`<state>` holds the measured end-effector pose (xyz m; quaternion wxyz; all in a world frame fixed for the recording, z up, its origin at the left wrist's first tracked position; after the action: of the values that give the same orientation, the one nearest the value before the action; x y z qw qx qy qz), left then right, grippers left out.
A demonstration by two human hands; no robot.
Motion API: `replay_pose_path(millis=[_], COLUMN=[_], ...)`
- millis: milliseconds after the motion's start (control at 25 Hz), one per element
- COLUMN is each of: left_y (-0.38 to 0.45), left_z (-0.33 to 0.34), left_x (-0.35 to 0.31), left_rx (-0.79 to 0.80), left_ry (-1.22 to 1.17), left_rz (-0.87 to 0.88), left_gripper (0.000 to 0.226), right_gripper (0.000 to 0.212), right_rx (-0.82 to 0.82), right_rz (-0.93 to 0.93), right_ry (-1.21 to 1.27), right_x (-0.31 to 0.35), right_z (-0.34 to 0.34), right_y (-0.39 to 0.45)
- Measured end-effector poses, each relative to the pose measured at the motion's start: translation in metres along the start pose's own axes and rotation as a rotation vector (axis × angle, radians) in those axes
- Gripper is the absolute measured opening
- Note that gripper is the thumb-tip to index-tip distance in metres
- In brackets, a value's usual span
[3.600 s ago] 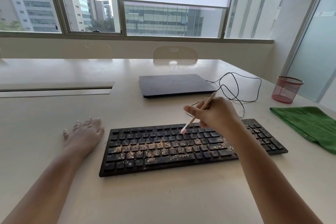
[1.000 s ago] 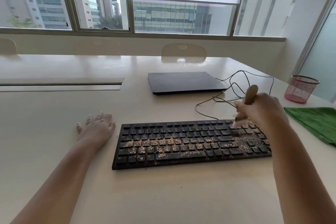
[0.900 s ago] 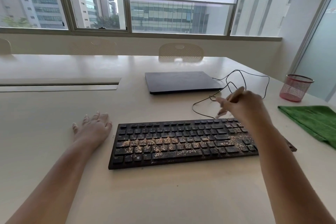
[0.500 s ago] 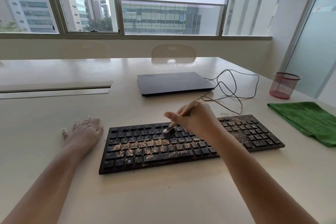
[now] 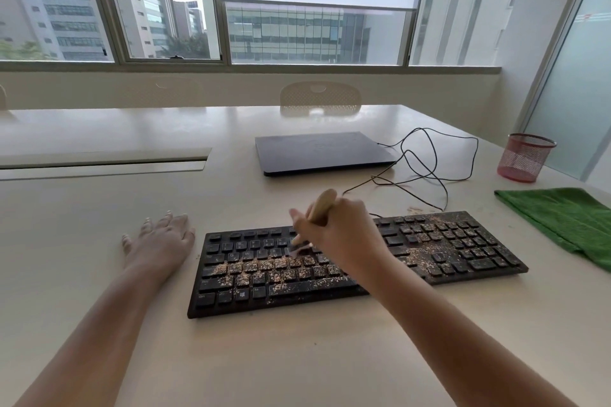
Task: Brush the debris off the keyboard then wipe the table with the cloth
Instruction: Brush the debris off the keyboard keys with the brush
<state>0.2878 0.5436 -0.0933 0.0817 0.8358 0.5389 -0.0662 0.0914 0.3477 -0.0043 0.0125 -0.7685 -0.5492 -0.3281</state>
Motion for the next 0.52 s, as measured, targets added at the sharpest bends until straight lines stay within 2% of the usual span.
replay_pose_path(millis=[120, 240, 280, 440, 520], left_y=[0.001, -0.001, -0.002, -0.004, -0.005], left_z=[0.000, 0.000, -0.001, -0.006, -0.007], left_x=[0.000, -0.005, -0.007, -0.013, -0.013], left_rx=[-0.009, -0.019, -0.024, -0.047, -0.048], left_ry=[-0.011, -0.022, -0.025, -0.031, -0.027], left_rz=[-0.010, -0.017, -0.016, -0.018, -0.014], left_gripper=[0.050, 0.047, 0.046, 0.044, 0.045], right_gripper=[0.036, 0.038, 0.038, 0.030, 0.033], right_rx=[-0.032, -0.170, -0.171, 0.051, 0.052], right_rz=[0.007, 0.135, 0.180, 0.193, 0.159], right_ry=[0.188, 0.283, 0.328, 0.402, 0.395], right_x=[0.009, -0.005, -0.006, 0.037, 0.062], right_z=[0.001, -0.010, -0.009, 0.024, 0.037], right_y=[0.000, 0.008, 0.010, 0.015, 0.019])
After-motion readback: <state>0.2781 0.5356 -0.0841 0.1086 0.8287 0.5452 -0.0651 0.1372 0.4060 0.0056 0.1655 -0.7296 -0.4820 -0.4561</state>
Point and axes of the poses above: each hand's wrist, its own y-axis towards the middle knuckle, its own z-axis out of the palm, x = y × z, the point moved 5 cm from there along y, towards the middle knuckle, and after that the axes turned 10 degrees about z, right-handed, at the moved point
